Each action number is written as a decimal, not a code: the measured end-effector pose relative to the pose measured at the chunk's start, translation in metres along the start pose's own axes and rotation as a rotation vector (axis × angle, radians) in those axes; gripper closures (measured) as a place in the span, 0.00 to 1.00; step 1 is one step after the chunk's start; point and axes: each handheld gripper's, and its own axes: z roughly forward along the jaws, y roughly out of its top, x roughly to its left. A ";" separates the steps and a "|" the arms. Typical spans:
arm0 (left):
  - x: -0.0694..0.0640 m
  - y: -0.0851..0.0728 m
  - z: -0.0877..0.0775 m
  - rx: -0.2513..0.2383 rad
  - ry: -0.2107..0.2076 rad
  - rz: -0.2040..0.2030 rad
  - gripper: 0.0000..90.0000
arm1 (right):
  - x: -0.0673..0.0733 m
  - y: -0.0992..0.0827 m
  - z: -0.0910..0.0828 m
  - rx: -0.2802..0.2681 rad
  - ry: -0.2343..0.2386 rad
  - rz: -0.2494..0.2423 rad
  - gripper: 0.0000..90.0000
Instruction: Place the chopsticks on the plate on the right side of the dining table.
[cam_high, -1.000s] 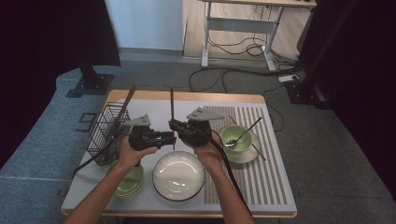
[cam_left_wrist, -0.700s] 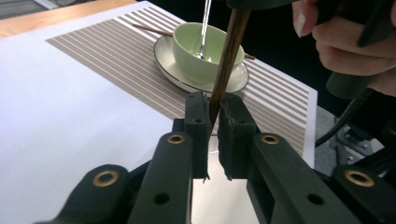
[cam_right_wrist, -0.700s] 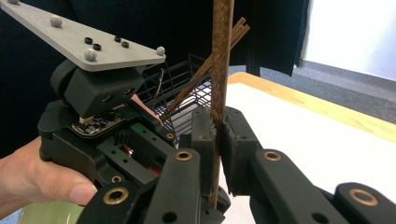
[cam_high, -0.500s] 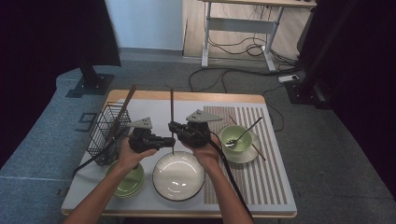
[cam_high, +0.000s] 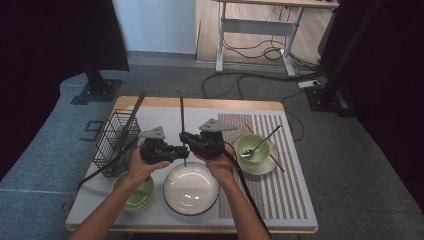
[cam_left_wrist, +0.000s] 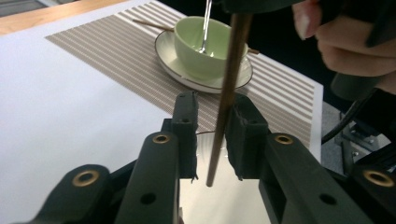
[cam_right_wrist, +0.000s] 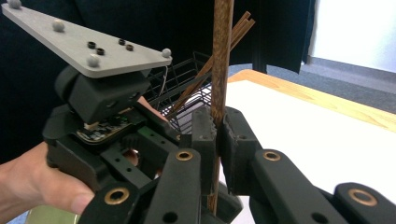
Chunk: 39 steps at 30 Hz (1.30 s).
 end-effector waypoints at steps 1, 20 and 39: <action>0.000 0.000 0.000 0.004 -0.003 0.000 0.85 | 0.000 0.000 0.001 0.002 0.000 -0.002 0.94; 0.000 0.000 -0.003 0.076 -0.034 -0.024 0.96 | 0.004 -0.004 -0.004 0.004 -0.108 -0.066 0.73; 0.005 -0.001 0.002 0.150 -0.018 -0.055 0.96 | 0.010 0.007 -0.005 -0.037 -0.075 -0.092 0.68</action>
